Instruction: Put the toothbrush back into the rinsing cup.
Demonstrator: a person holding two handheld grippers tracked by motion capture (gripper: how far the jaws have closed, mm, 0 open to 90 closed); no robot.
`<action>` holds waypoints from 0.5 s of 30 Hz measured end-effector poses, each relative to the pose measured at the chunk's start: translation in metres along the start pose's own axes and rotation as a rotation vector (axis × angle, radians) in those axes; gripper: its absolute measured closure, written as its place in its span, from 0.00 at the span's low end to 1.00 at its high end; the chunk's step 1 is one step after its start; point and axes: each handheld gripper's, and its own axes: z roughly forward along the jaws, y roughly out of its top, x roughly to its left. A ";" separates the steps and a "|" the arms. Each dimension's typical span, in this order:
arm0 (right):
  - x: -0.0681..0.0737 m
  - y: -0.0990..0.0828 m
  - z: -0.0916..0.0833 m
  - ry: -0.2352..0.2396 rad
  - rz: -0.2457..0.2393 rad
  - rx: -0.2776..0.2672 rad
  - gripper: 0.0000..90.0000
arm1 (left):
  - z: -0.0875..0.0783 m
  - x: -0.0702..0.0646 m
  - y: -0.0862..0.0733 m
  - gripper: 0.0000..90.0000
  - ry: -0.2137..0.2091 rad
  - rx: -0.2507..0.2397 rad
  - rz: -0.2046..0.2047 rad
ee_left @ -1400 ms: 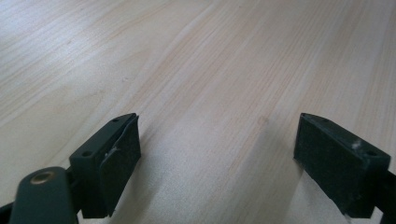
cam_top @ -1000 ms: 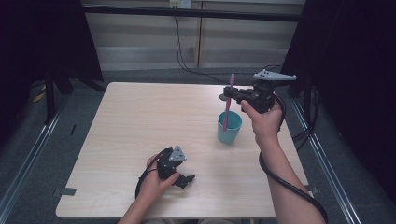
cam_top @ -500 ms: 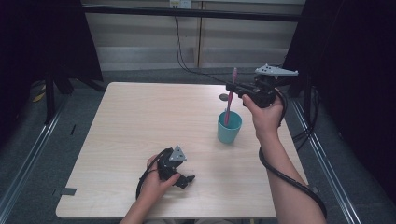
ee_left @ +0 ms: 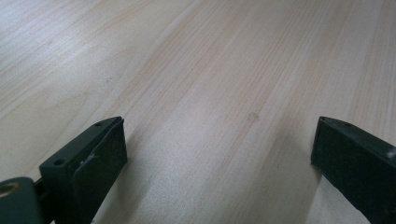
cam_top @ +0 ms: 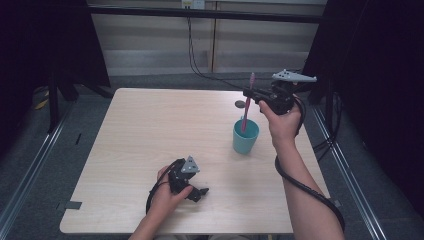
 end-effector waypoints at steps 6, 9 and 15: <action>-0.007 -0.004 0.002 -0.016 0.006 -0.004 0.93 | 0.000 0.000 0.000 0.04 0.000 0.001 0.002; -0.009 -0.006 0.004 -0.024 0.005 -0.004 0.93 | 0.000 0.000 0.000 0.04 0.000 0.001 0.000; -0.016 -0.015 0.007 -0.038 0.008 0.007 0.93 | 0.000 0.000 0.000 0.04 0.001 0.002 0.002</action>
